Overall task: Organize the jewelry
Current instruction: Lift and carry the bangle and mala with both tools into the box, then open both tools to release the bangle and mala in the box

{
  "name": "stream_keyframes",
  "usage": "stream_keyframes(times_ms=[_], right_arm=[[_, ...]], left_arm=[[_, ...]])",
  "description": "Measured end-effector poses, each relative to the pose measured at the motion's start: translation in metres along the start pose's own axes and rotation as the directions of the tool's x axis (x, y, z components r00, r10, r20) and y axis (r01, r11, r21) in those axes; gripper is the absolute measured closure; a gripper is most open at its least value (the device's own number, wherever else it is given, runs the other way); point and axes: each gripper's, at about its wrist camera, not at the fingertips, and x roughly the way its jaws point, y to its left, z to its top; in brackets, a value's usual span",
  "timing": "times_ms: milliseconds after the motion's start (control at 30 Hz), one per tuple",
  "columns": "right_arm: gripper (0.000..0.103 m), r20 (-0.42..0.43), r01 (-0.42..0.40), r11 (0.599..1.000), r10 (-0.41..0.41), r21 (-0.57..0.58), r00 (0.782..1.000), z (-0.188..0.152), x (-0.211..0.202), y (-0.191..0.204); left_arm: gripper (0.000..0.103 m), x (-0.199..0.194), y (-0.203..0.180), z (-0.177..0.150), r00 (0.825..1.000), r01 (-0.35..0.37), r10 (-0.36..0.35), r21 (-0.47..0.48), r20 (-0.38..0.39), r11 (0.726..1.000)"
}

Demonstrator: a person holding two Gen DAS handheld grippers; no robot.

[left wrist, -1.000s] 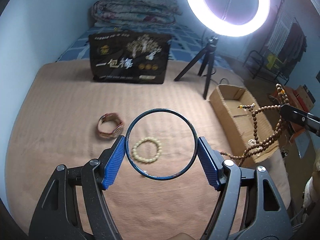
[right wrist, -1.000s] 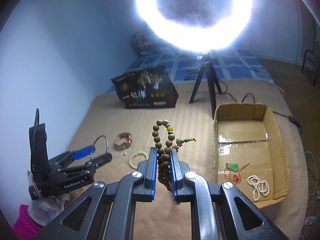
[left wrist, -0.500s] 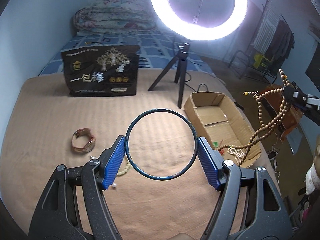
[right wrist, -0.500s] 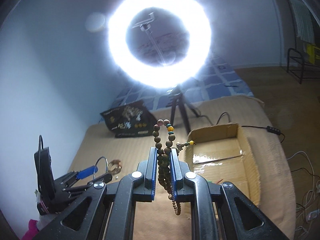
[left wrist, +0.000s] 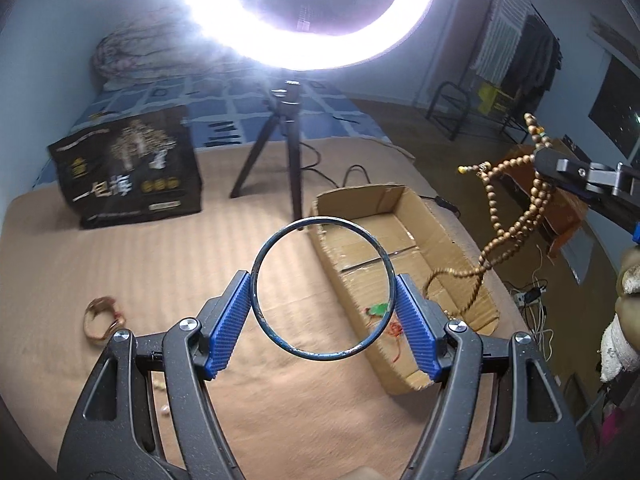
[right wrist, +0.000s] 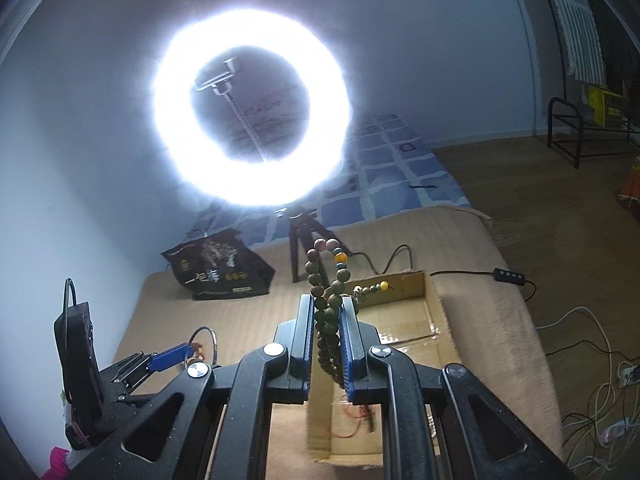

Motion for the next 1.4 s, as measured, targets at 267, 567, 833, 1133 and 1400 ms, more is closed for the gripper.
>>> stream_keyframes(times_ms=[267, 567, 833, 1133, 1400], right_arm=[[0.093, -0.043, 0.024, 0.999, -0.022, 0.034, 0.999, -0.001, 0.035, -0.039], [0.093, -0.109, 0.017, 0.998, -0.011, 0.062, 0.994, -0.012, 0.071, -0.069], [0.093, -0.142, 0.019, 0.998, -0.01, 0.065, 0.99, -0.022, 0.089, -0.08], [0.092, -0.178, 0.013, 0.997, 0.0, 0.073, 0.984, -0.031, 0.101, -0.087], [0.062, -0.175, 0.032, 0.997, -0.018, 0.077, 0.984, -0.03, 0.098, -0.088]], left_arm=[[0.03, 0.052, -0.022, 0.014, 0.999, 0.012, -0.011, 0.027, -0.037, 1.0], [0.03, 0.104, -0.041, 0.026, 0.997, 0.013, -0.01, 0.046, -0.071, 0.999], [0.03, 0.131, -0.045, 0.026, 0.994, 0.006, 0.001, 0.06, -0.105, 0.998], [0.03, 0.144, -0.047, 0.025, 0.992, 0.003, 0.006, 0.072, -0.125, 0.997], [0.028, 0.146, -0.043, 0.023, 0.99, -0.014, 0.022, 0.058, -0.142, 0.998]])
